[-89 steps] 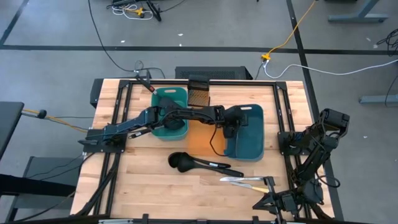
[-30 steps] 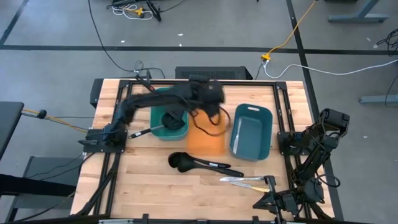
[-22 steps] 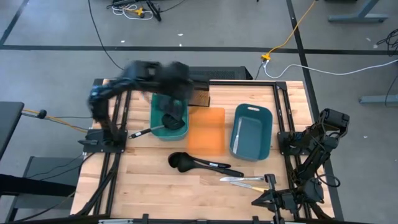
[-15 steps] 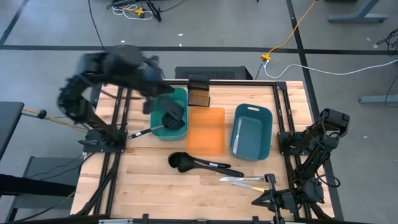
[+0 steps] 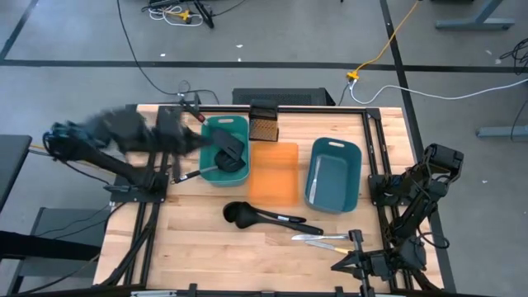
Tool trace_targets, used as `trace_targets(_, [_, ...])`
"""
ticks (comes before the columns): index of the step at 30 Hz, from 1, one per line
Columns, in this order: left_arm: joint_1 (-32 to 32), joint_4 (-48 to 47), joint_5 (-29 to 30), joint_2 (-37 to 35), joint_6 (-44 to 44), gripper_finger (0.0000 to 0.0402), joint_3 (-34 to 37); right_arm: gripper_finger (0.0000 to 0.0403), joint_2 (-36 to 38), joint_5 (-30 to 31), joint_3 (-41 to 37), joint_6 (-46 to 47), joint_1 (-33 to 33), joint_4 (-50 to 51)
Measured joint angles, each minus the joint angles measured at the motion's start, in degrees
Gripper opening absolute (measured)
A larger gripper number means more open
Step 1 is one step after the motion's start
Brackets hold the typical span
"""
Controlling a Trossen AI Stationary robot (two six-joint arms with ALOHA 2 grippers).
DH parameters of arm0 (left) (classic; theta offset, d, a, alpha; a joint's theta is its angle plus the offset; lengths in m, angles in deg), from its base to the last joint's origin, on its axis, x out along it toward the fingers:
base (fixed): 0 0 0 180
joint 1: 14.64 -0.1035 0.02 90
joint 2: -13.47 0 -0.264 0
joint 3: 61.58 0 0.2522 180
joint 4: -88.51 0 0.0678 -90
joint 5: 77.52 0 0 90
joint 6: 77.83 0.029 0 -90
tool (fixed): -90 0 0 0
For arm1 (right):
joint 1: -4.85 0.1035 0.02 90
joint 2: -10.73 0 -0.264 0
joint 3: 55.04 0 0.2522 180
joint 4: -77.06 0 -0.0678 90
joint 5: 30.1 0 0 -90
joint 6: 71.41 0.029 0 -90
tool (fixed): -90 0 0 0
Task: Pick & Place Kitchen Items
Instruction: Put the bottom black serving spoon into the orange bin
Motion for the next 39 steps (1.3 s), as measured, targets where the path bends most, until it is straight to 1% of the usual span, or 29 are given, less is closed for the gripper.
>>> trace_targets(2, [2.0,12.6,0.5,-3.2,3.4,0.0001,12.0,0.001,0.0,0.0,0.0,0.8,-0.1,0.4])
trace_targets(4, [3.6,22.8,1.9,-6.6,4.9,0.0001,22.2,0.001,0.0,0.0,0.0,1.6,-0.2,0.9])
trace_targets(6, [4.3,28.6,5.4,-11.0,6.2,0.0001,29.7,0.001,0.0,0.0,0.0,1.9,-0.2,1.0])
trace_targets(7, [4.4,28.9,7.0,-13.6,6.1,0.0001,32.5,0.001,0.0,0.0,0.0,2.0,-0.2,1.0])
trace_targets(9, [4.3,29.3,8.6,-19.4,5.9,0.0001,37.2,0.001,0.0,0.0,0.0,2.2,-0.2,1.0])
trace_targets(12, [4.3,29.9,8.6,-27.7,4.4,0.0001,43.6,0.001,0.0,0.1,0.0,2.6,-0.8,1.1])
trace_targets(16, [4.3,30.6,8.9,-35.4,2.6,0.0001,52.2,0.001,0.0,0.2,0.0,2.6,-3.0,1.5])
trace_targets(19, [4.3,31.9,10.1,-38.2,2.0,0.0001,56.9,0.001,0.0,0.2,0.0,4.1,-5.3,2.7])
trace_targets(23, [4.2,34.1,12.1,-39.1,4.0,0.0001,62.8,0.001,0.0,-0.5,0.0,8.7,-9.6,6.6])
trace_targets(27, [4.2,39.2,12.1,-40.8,5.7,0.0001,67.2,0.0008,1.2,-6.2,0.2,14.7,-14.2,13.3])
trace_targets(29, [4.2,41.3,12.2,-41.4,6.2,0.0001,68.7,0.0007,2.7,-8.7,2.1,18.5,-16.4,21.7])
trace_targets(30, [4.2,42.0,12.2,-41.6,6.4,0.0001,69.1,0.0007,3.5,-9.7,3.7,20.8,-17.4,27.6])
trace_targets(33, [4.2,43.4,11.8,-41.6,8.0,0.0009,69.2,0.0007,4.7,-12.4,11.8,27.6,-20.4,49.4])
trace_targets(36, [4.2,43.8,8.5,-41.4,10.1,0.0021,69.2,0.0007,4.4,-15.3,21.9,35.6,-23.1,72.5])
trace_targets(39, [4.2,44.8,4.8,-41.4,10.6,0.0024,69.2,0.0008,3.0,-19.6,30.3,42.7,-25.6,90.1])
